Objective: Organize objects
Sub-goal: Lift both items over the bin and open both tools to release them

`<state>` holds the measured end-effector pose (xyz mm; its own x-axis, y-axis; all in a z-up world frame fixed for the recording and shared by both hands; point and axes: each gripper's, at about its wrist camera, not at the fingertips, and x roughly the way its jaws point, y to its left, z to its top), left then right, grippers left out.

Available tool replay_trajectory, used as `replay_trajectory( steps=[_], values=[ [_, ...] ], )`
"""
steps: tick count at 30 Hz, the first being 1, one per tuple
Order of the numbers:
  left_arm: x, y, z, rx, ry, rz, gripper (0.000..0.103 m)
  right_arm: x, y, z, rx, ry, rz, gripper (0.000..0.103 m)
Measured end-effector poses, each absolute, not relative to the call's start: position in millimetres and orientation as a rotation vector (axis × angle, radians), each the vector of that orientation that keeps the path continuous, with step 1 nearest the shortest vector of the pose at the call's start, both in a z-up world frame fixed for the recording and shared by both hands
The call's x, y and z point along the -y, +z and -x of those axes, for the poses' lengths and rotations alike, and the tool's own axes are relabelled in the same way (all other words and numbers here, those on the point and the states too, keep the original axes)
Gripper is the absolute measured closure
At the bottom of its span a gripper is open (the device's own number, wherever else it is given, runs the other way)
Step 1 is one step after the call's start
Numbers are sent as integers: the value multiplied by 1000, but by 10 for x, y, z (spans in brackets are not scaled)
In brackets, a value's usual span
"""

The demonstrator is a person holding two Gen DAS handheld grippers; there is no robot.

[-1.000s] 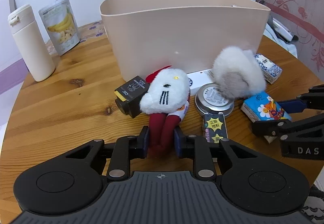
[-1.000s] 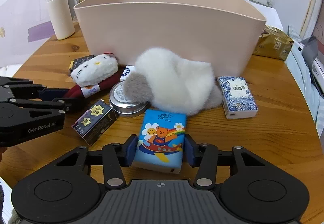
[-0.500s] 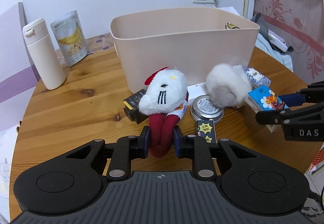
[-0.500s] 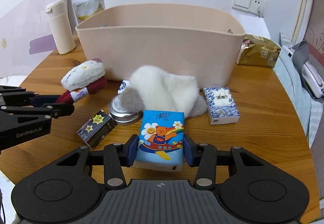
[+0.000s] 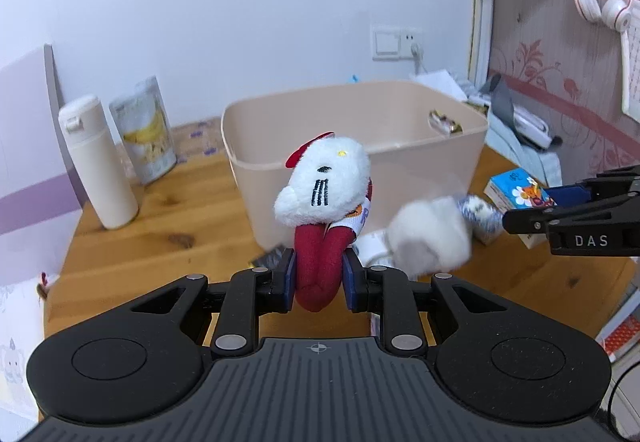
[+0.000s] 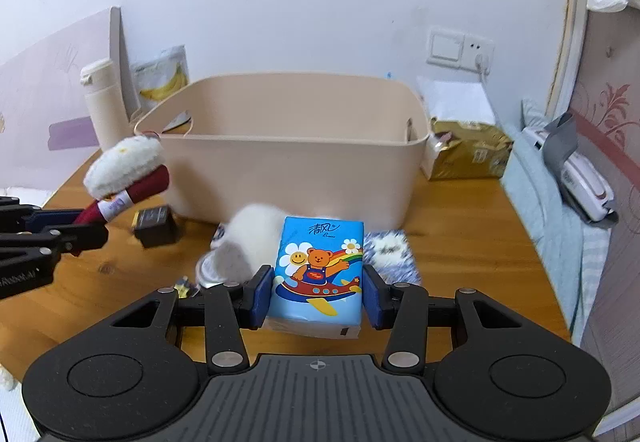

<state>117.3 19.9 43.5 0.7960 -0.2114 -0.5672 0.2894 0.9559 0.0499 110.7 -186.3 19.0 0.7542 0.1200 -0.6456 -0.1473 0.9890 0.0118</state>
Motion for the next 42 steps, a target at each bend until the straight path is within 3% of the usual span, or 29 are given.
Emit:
replay_trajectory(
  steps=[20, 42],
  values=[
    [-181, 805, -1792, -499, -238, -132, 79, 1976, 682, -1530, -569, 90, 17, 59],
    [220, 365, -2834, -614, -272, -206, 79, 1963, 575, -2528, -621, 98, 26, 59]
  ],
)
